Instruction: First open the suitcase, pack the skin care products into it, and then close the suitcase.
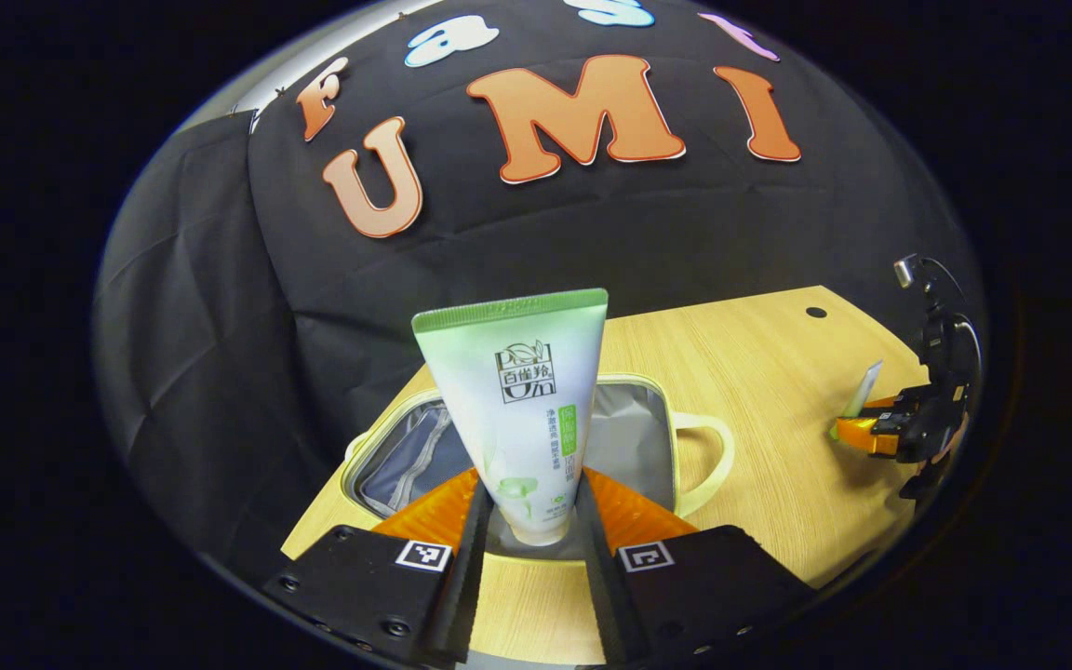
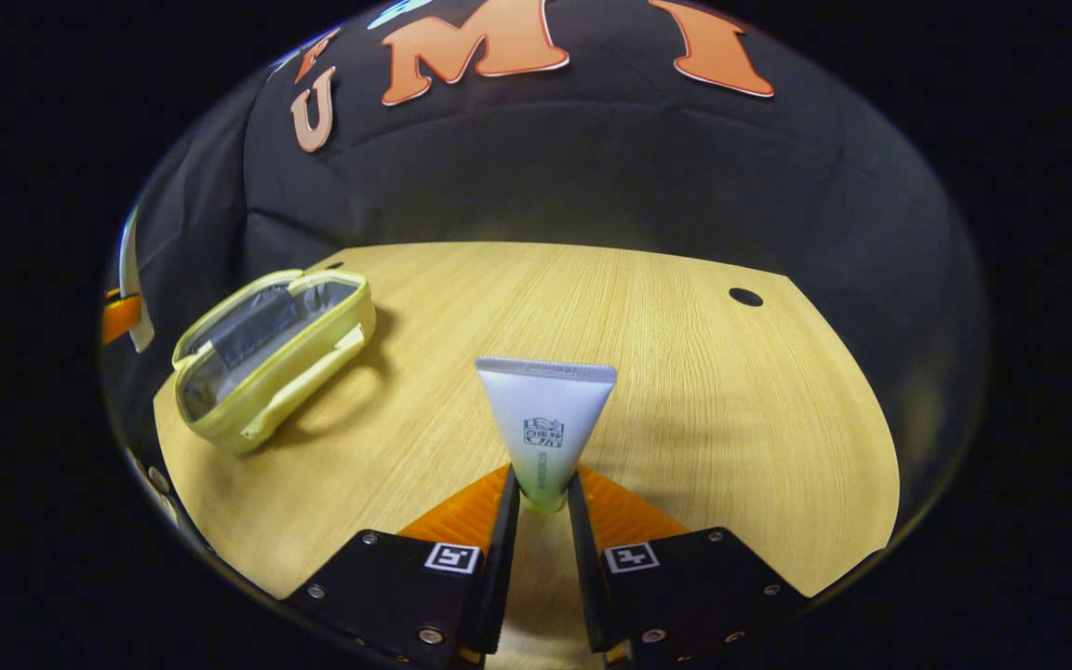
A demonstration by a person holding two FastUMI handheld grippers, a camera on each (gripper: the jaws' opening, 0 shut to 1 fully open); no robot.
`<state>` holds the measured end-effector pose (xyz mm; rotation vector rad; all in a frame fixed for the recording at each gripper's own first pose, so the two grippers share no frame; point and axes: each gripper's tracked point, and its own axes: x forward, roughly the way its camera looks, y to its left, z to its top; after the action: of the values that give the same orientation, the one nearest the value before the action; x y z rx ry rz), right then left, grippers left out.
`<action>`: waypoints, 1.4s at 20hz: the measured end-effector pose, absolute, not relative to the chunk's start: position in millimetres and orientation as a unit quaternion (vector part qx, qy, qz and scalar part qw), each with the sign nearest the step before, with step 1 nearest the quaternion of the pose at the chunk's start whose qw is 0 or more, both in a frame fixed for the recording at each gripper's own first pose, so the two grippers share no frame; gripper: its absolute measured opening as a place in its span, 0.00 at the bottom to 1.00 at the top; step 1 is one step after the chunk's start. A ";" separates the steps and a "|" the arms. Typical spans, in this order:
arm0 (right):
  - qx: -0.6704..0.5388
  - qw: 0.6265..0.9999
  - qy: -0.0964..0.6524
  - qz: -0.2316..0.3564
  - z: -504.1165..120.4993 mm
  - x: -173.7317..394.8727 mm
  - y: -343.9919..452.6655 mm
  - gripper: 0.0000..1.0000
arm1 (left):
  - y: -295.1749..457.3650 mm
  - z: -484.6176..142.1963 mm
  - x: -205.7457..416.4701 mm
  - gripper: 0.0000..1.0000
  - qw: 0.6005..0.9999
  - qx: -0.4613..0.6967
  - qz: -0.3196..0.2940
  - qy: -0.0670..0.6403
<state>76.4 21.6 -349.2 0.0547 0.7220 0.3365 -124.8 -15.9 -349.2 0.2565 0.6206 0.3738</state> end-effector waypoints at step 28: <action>0.036 0.961 0.259 0.091 -166.4 35.5 190.3 0.35 | 72.7 -434.3 -80.0 0.51 0.913 0.093 -0.081 0.388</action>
<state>35.5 190.3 -166.4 0.0736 0.5253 0.1839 -80.0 72.7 -434.3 0.1905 0.7992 -0.1666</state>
